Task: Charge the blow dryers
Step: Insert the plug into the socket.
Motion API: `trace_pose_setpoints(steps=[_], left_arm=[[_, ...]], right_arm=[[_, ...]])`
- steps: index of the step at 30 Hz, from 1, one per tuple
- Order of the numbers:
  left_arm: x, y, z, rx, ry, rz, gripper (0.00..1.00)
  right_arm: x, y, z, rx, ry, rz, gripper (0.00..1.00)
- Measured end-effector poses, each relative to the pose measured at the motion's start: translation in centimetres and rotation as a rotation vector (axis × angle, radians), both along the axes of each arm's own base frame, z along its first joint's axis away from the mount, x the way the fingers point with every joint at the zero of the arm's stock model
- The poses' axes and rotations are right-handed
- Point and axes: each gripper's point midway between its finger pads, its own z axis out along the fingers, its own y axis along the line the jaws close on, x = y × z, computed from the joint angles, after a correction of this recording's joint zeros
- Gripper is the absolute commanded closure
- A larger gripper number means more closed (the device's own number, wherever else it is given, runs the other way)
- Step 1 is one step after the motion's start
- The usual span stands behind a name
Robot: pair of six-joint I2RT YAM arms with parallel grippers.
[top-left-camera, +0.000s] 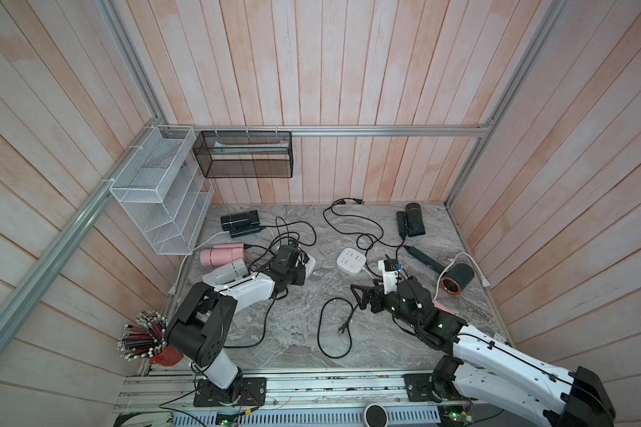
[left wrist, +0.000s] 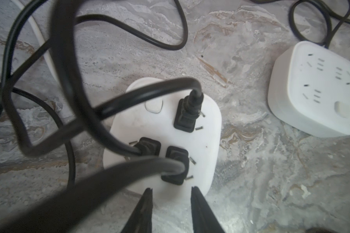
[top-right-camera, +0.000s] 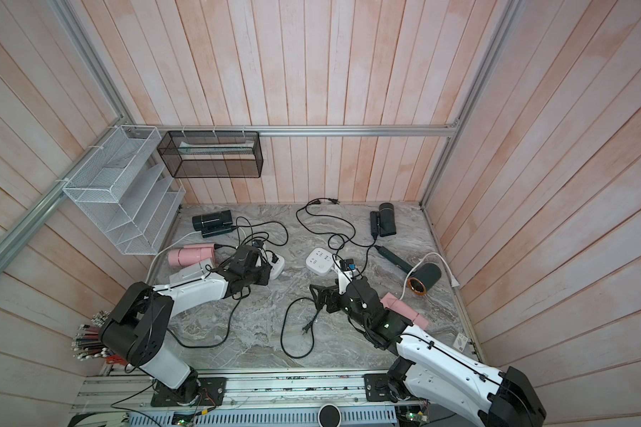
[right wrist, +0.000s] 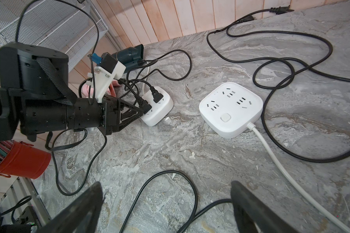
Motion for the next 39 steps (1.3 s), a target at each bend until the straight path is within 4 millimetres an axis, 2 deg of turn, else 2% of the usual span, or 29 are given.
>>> trace_pose_setpoints(steps=[4, 9, 15, 18, 20, 25, 30, 39], left_arm=[[-0.5, -0.3, 1.2, -0.032, -0.010, -0.013, 0.58], [-2.5, -0.7, 2.8, -0.115, 0.008, -0.040, 0.51], [-5.0, -1.6, 6.6, -0.285, 0.000, -0.061, 0.42], [-6.3, -2.1, 8.5, -0.387, -0.012, -0.072, 0.33], [-7.2, -2.5, 9.4, -0.460, -0.013, -0.088, 0.24], [-8.6, -3.6, 10.6, -0.591, 0.003, -0.121, 0.01], [-9.3, -4.0, 11.5, -0.674, 0.000, -0.115, 0.00], [-9.4, -3.7, 12.5, -0.761, -0.012, -0.077, 0.00]], right_arm=[[0.0, 0.0, 0.0, -0.001, 0.001, 0.000, 0.01], [0.0, 0.0, -0.1, -0.003, 0.002, -0.001, 0.04], [0.3, -0.6, -0.9, -0.055, 0.025, -0.033, 0.11], [0.6, -1.2, -1.2, -0.095, 0.041, -0.065, 0.13], [0.8, -1.6, -1.3, -0.120, 0.049, -0.086, 0.15], [1.5, -2.3, -1.1, -0.164, 0.070, -0.130, 0.15], [3.5, -3.3, -0.6, -0.196, 0.093, -0.193, 0.21], [10.9, -5.2, 1.7, -0.202, 0.119, -0.297, 0.35]])
